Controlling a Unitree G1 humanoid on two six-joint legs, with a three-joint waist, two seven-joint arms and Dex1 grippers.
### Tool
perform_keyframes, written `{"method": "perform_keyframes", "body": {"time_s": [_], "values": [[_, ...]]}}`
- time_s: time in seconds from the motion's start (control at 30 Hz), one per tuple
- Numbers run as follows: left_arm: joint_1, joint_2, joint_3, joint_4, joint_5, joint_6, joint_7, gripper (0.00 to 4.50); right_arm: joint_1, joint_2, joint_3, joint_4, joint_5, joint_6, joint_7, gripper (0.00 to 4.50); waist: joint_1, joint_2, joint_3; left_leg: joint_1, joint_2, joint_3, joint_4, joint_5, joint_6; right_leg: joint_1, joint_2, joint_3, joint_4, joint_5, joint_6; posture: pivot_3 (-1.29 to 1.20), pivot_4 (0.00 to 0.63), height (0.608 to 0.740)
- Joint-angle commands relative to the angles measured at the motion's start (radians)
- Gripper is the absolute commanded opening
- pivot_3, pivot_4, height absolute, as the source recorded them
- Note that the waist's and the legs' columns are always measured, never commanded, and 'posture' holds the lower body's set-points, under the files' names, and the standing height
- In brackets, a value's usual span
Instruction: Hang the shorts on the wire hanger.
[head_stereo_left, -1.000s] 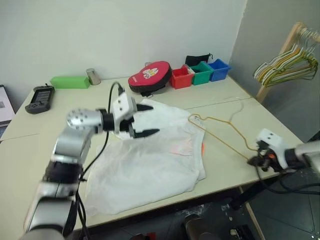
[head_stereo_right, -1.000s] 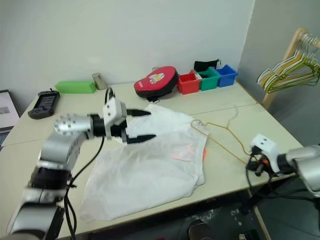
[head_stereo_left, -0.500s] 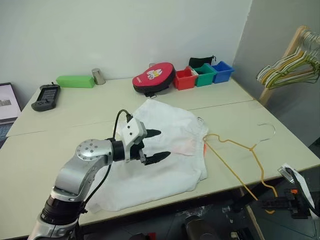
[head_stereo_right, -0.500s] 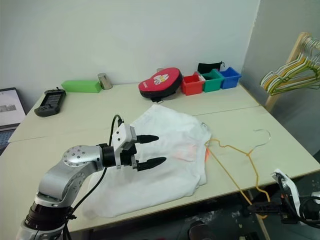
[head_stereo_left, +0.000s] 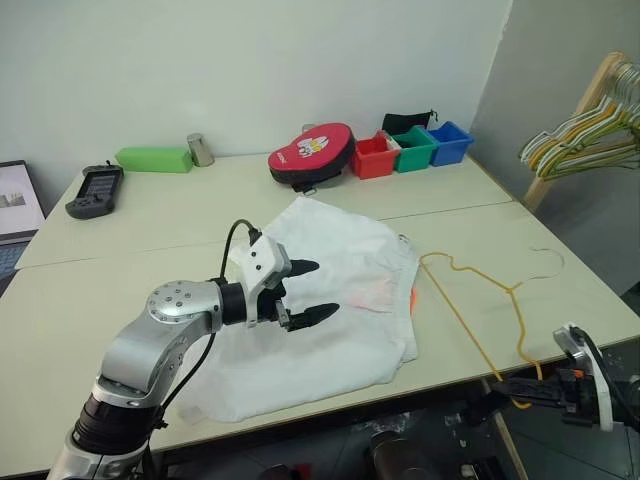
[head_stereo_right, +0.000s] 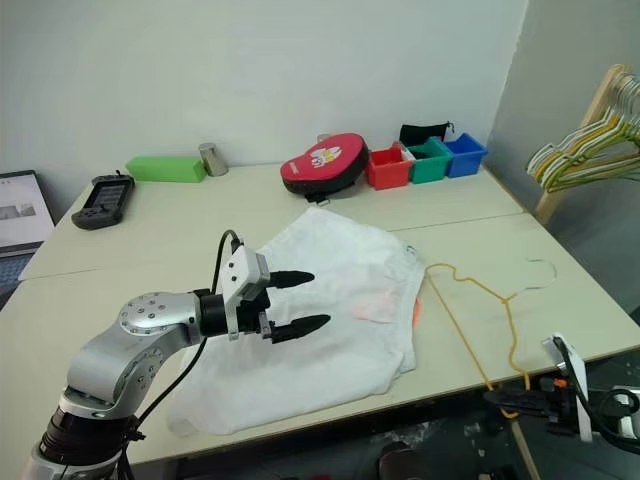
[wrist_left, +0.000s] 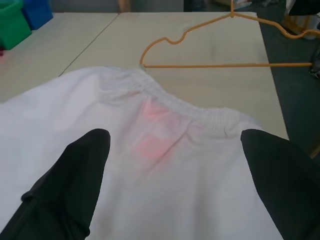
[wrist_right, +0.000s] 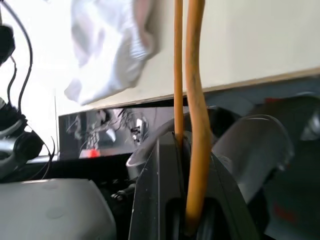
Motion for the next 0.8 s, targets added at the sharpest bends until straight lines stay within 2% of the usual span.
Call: {"method": "perform_keyframes", "body": {"time_s": [0.03,0.23,0.6,0.8], "values": [[-0.016,0.014,0.016,-0.024,-0.02,-0.003,-0.003,4.47,-0.015,-0.004,-0.004,-0.012,0.084,0.007,-0.035,0.0,0.001,0.0,0.0,0.0,0.0,0.0,0.0,0.0,0.0,0.0,0.0,0.0,-0.001,0.0,0.0,-0.19,0.065,0.74],[-0.009,0.024,0.017,-0.03,-0.024,0.0,-0.002,4.47,-0.026,0.016,0.014,0.011,0.134,0.007,-0.11,0.0,0.004,0.0,0.0,-0.003,0.001,-0.001,-0.001,-0.001,0.001,0.001,0.0,0.001,-0.006,0.0,0.0,-0.19,0.067,0.74],[0.028,0.044,0.014,-0.036,-0.026,-0.018,0.002,4.47,0.024,0.005,-0.066,0.097,0.121,0.007,-0.154,0.0,0.048,-0.001,0.001,-0.003,0.001,0.001,-0.001,-0.002,0.003,0.0,0.0,0.002,-0.008,0.0,0.0,-0.18,0.08,0.74],[0.028,0.051,0.011,-0.031,-0.024,-0.022,-0.006,4.47,0.067,0.004,-0.054,0.051,0.158,0.007,-0.148,0.0,0.05,0.0,0.002,-0.004,0.001,0.001,-0.002,-0.002,0.003,0.0,0.0,0.002,-0.008,0.0,0.0,-0.18,0.086,0.74]]}}
